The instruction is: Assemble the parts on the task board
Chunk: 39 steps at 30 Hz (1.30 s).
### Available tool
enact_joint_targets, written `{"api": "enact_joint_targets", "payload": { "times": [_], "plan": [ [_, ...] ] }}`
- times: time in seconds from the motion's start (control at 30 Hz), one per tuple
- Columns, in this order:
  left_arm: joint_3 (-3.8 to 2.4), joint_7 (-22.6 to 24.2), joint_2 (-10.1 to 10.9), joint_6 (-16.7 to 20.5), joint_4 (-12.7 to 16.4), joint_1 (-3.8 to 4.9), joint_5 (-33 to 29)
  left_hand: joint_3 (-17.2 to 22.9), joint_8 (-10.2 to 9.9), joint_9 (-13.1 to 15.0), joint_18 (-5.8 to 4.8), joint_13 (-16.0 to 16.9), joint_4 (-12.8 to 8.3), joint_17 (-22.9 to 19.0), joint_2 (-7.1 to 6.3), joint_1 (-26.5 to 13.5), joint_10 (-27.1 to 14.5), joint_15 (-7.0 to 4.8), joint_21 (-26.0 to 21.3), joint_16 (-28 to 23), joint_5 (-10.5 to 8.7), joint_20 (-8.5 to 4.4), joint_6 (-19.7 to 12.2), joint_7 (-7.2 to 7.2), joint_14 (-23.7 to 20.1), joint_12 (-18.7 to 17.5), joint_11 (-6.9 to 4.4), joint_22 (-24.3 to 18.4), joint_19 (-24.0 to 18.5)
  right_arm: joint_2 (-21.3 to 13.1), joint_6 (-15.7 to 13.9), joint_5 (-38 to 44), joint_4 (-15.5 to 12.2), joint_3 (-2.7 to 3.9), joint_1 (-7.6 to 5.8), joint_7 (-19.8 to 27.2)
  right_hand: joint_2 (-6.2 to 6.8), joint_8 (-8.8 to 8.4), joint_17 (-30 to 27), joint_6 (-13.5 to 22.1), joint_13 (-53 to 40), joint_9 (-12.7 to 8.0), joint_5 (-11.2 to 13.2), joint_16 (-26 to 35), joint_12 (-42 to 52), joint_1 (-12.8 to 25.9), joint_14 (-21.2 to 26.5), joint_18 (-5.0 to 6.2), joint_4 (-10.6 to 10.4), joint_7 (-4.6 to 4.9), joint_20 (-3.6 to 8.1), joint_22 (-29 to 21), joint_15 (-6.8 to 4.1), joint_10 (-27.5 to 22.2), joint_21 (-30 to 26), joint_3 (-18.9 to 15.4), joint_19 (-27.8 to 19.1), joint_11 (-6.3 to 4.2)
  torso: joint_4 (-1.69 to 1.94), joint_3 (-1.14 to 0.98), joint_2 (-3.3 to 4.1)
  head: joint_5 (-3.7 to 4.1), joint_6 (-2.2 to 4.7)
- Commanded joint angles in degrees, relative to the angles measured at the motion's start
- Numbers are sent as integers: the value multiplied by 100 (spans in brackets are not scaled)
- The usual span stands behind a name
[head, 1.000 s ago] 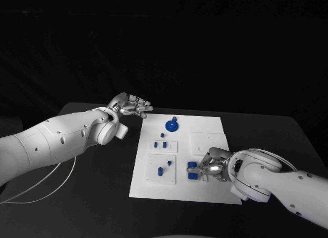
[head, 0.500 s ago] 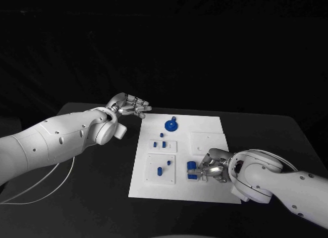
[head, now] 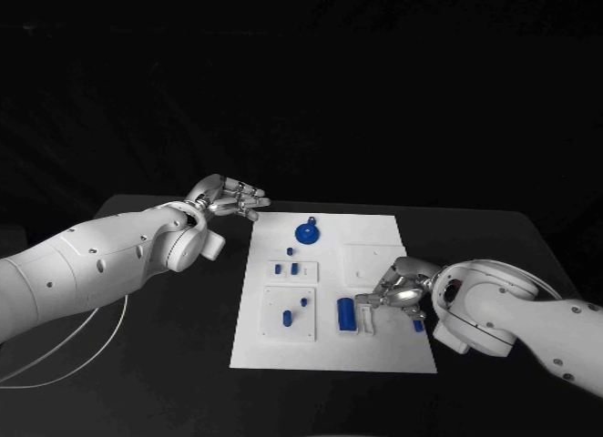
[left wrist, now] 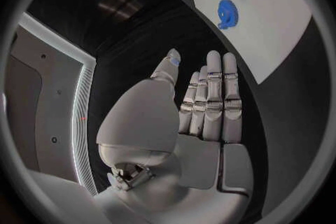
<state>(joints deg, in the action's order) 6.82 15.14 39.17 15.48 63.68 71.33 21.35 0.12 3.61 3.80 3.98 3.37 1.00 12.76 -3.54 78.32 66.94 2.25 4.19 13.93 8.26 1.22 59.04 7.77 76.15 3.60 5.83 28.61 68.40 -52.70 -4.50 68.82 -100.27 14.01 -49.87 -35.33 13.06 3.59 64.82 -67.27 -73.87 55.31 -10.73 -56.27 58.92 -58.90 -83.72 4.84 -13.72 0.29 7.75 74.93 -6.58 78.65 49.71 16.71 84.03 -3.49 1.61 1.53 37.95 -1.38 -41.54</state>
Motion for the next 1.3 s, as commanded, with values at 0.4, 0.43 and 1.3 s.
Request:
{"api": "enact_joint_targets", "payload": {
  "times": [0.4,0.43,1.3],
  "plan": [
    [-5,75,17,60,163,-1,-348,-5,3,1,-99,8,12,11,15,-29,8,-1,39,22,6,-7,31,1,-13,14,-11,-8,50,-389,691,-28,445,167,-269,271,-100,15,-3,-82,-5,-101,-303,-44,-3,-166,-14,-41,377,-32,8,126,-8,46,40,10,330,-30,3,-1,-3,182,-49],
    [-5,74,16,58,163,-1,-350,-5,3,1,-99,8,12,11,15,-29,8,-1,39,22,6,-7,31,1,-13,14,-11,-8,50,-416,756,13,462,168,-273,251,-101,16,-4,-86,-5,-94,-312,-44,-4,-178,-13,-44,395,-34,8,127,-9,46,41,15,330,-31,1,-4,-3,184,-53],
    [-4,28,36,-13,205,-25,-484,-22,1,0,-99,8,14,9,19,-48,-4,4,38,21,0,-3,-1,7,-20,15,-6,-13,47,-649,1684,790,486,135,-14,-138,-50,13,-34,-153,86,297,256,59,-177,54,-4,-70,447,-65,22,107,-17,-3,-124,351,324,-44,-1,-3,-5,239,-134]
  ]
}}
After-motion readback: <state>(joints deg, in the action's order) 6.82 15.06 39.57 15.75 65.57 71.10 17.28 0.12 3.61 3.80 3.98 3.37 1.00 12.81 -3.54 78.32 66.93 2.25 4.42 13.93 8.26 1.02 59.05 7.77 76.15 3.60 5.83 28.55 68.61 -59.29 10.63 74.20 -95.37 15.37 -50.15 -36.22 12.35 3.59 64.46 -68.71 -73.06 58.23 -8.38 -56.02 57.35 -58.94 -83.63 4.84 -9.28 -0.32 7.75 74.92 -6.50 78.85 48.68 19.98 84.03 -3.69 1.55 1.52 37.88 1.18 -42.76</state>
